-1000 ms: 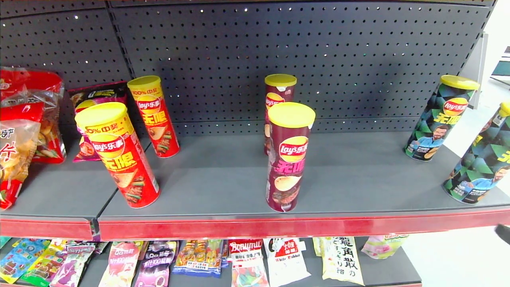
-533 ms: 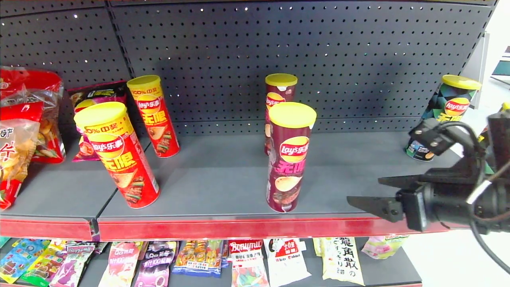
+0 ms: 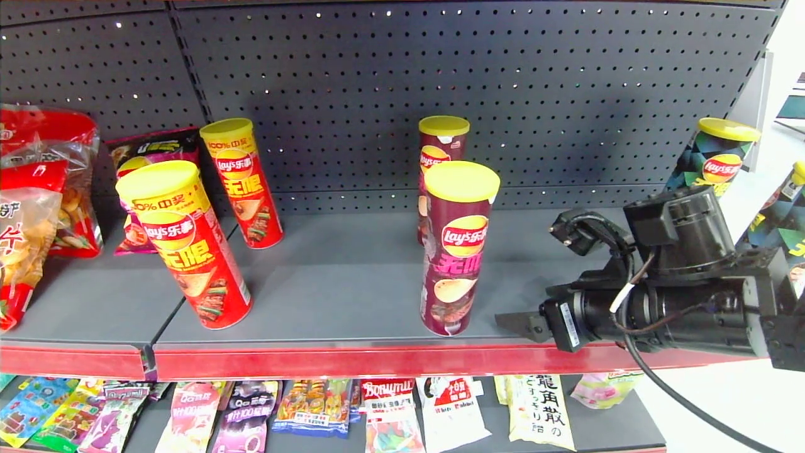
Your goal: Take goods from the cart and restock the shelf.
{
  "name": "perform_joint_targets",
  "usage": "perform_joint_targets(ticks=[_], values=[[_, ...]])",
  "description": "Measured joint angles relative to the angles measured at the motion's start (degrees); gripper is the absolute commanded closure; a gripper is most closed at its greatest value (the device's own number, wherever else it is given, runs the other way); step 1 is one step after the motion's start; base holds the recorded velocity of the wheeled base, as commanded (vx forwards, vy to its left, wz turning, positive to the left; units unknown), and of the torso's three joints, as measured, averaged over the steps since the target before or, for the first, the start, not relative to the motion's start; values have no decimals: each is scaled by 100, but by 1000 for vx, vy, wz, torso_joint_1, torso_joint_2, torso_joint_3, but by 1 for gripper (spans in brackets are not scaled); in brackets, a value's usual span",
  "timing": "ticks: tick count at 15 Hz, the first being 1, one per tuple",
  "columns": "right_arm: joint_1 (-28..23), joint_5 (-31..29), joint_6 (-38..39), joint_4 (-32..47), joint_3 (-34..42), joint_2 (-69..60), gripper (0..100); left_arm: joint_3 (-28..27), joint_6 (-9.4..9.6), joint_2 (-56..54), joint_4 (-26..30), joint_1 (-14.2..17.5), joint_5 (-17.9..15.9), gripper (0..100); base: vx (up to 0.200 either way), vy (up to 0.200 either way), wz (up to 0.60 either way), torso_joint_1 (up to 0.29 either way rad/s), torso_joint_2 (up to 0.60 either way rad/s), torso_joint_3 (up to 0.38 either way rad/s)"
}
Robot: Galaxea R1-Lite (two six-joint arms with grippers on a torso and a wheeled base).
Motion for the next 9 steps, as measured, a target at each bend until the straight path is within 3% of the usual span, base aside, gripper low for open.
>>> perform_joint_targets(ticks=[9], values=[[-28,-24,-46,-1,-250,391,0,0,2,0,0,0,0,0,0,0,0,0,0,0]])
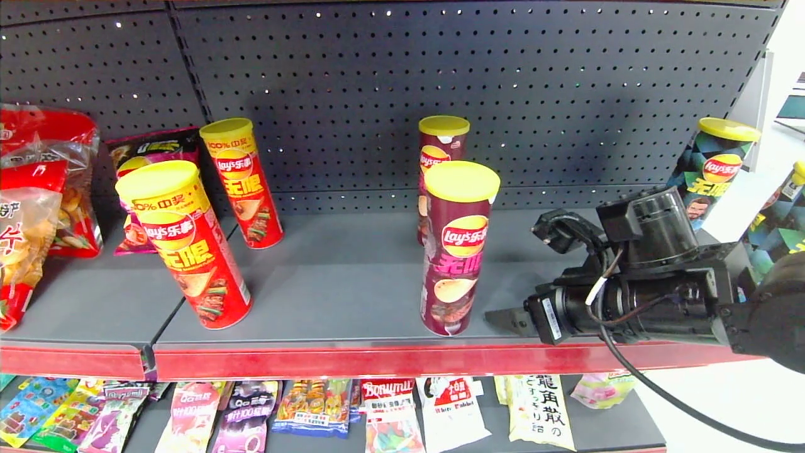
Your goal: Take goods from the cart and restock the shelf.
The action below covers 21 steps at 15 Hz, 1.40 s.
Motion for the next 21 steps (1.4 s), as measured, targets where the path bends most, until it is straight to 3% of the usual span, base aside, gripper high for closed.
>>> perform_joint_targets(ticks=[21], values=[[212,-45,-121,-65,-339,488,0,0,-2,0,0,0,2,0,0,0,0,0,0,0]])
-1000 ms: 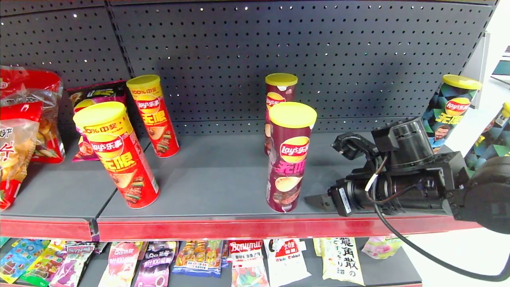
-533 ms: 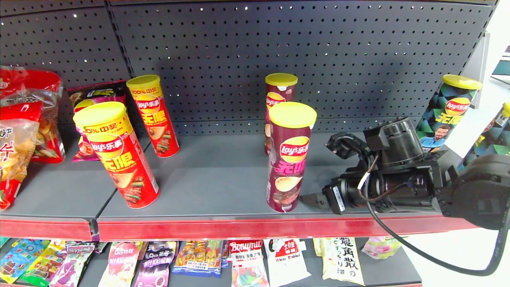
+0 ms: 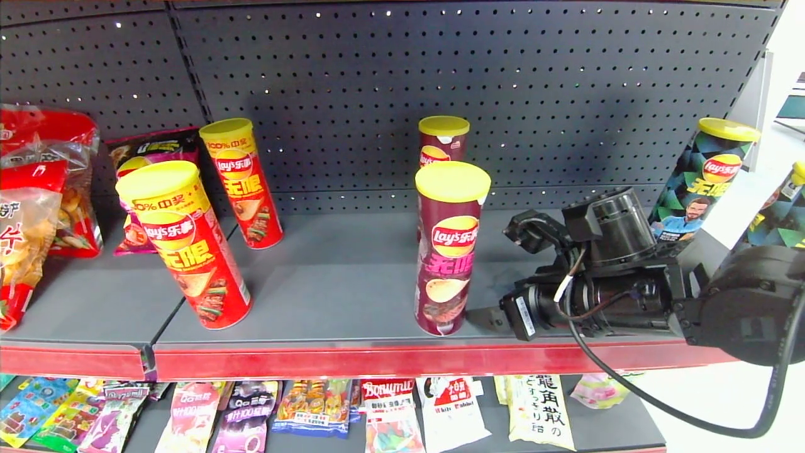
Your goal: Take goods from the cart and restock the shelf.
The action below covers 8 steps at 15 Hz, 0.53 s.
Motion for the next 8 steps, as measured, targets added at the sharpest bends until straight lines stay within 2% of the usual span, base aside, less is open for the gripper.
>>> perform_joint_targets(ticks=[3,8], values=[[-16,-217,-1,0,2,28,0,0,0,0,-2,0,0,0,0,0,0,0,0,0],[-29,-236,7,29,-183,139,0,0,0,0,0,-2,-2,0,0,0,0,0,0,0]])
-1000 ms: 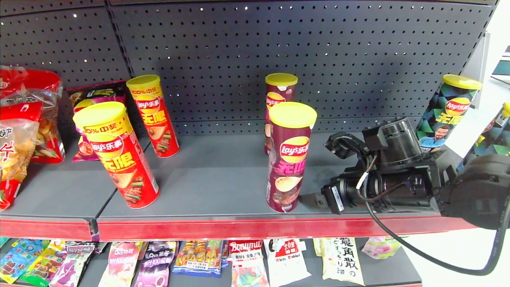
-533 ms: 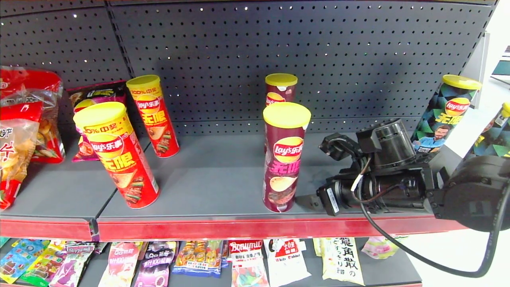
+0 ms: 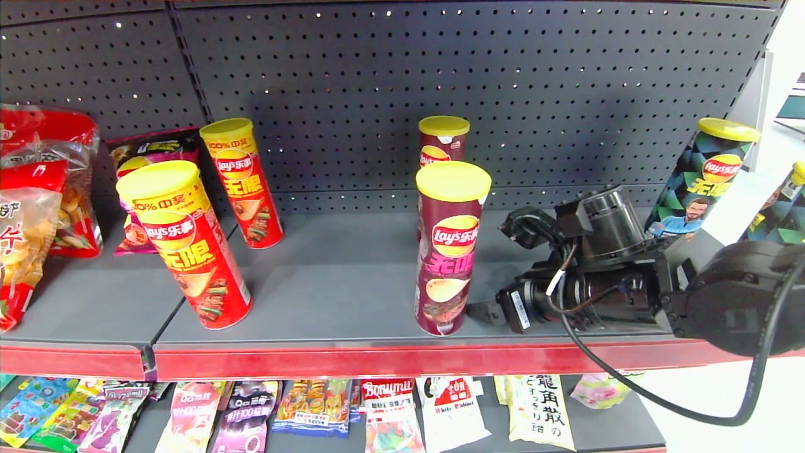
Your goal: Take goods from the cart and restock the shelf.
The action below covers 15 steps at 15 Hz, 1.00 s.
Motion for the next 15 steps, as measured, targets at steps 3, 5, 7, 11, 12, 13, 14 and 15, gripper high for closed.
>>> perform_joint_targets(ticks=[3,5,7,11,12,13,14,15], values=[[30,-2,0,-5,-18,18,0,0,0,0,0,0,2,0,0,0,0,0,0,0],[44,0,-2,-5,-22,22,0,0,0,0,0,2,2,0,0,0,0,0,0,0],[66,0,0,-7,-29,24,0,0,-2,0,0,0,0,0,0,0,0,0,0,0],[123,6,0,2,-66,33,0,0,0,0,0,2,0,0,0,0,0,0,0,0],[129,9,2,6,-82,35,0,0,-2,0,0,2,0,0,0,0,0,0,0,0],[132,9,0,6,-90,40,0,0,0,0,-2,0,0,0,0,0,0,0,0,0],[134,9,2,4,-94,46,0,0,0,0,0,2,0,0,0,0,0,0,0,0],[134,9,-2,2,-105,51,0,0,-2,0,-2,2,0,0,0,0,0,0,0,0]])
